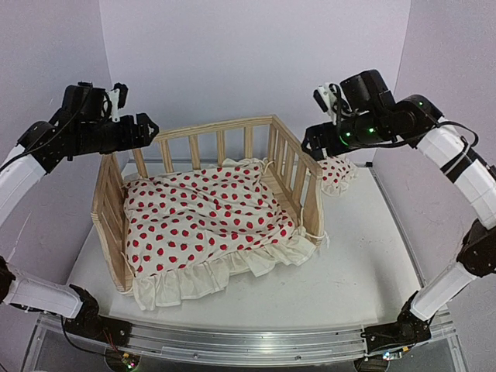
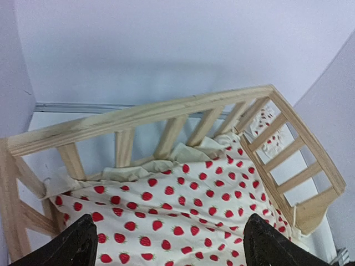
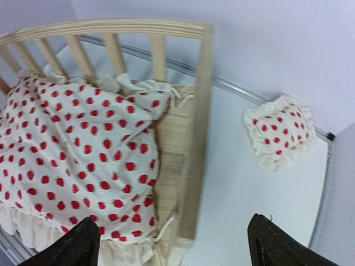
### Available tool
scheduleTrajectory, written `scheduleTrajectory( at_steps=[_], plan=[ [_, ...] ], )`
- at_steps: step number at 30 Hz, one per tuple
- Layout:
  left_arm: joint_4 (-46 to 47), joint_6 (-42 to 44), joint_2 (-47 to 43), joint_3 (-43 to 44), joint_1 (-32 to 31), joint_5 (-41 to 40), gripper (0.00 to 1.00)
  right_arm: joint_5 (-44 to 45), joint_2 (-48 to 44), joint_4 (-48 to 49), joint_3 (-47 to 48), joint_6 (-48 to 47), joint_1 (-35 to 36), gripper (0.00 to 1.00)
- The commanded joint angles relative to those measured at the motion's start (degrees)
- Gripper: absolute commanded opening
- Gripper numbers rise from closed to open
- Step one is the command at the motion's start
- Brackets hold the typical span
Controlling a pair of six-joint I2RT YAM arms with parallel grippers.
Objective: Set up the pet bed
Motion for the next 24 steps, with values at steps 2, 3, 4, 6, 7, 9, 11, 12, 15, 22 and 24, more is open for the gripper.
scheduleTrajectory(
  at_steps=[2, 3, 4, 6, 7, 9, 11, 12, 15, 22, 24],
  plan=[
    [-1.1, 1.5, -2.6, 0.1, 2.8, -4.6, 0.92, 3.5, 2.4, -3.4, -3.2, 1.0, -2.9, 0.82],
    [-1.1, 1.4, -2.8, 0.0, 2.9, -4.1, 0.92, 3.4, 3.1, -2.8, -3.4, 1.0, -2.9, 0.78],
    [-1.1, 1.2, -2.9, -0.1, 2.9, -3.6, 0.92, 3.6, 3.9, -2.3, -3.3, 1.1, -2.9, 0.73],
    [-1.0, 0.1, -3.2, -0.2, 2.8, -2.7, 0.92, 4.9, 5.6, -1.8, -2.4, 2.0, -2.9, 0.65],
    [-0.9, -0.4, -3.4, -0.3, 2.9, -2.2, 0.92, 5.6, 6.3, -1.4, -2.0, 2.6, -2.9, 0.62],
    [-0.8, -0.9, -3.9, -0.4, 2.8, -1.0, 0.91, 5.4, 7.5, 1.2, -2.1, 2.8, -2.9, 0.55],
    [-0.7, -1.1, -4.2, -0.3, 2.9, -0.2, 0.91, 6.1, 10.6, 1.9, -0.5, 3.2, -2.9, 0.44],
    [-0.7, -1.1, -4.4, -0.1, 2.9, 0.1, 0.91, 7.0, 11.5, 1.9, 0.5, 3.6, -2.9, 0.32],
    [-0.6, -1.5, -4.8, 0.0, 2.9, 0.6, 0.91, 11.2, 14.9, 3.7, 2.3, 6.2, -2.8, 0.00],
    [-0.4, -1.5, -4.8, 0.1, 2.9, 1.3, 0.91, 16.2, 21.1, 7.4, 7.1, 7.0, -2.1, 0.00],
    [-0.2, -1.6, -4.7, -0.2, 2.9, 1.0, 0.91, 18.4, 21.6, 7.3, 8.3, 7.7, -2.0, 0.00]
  ],
)
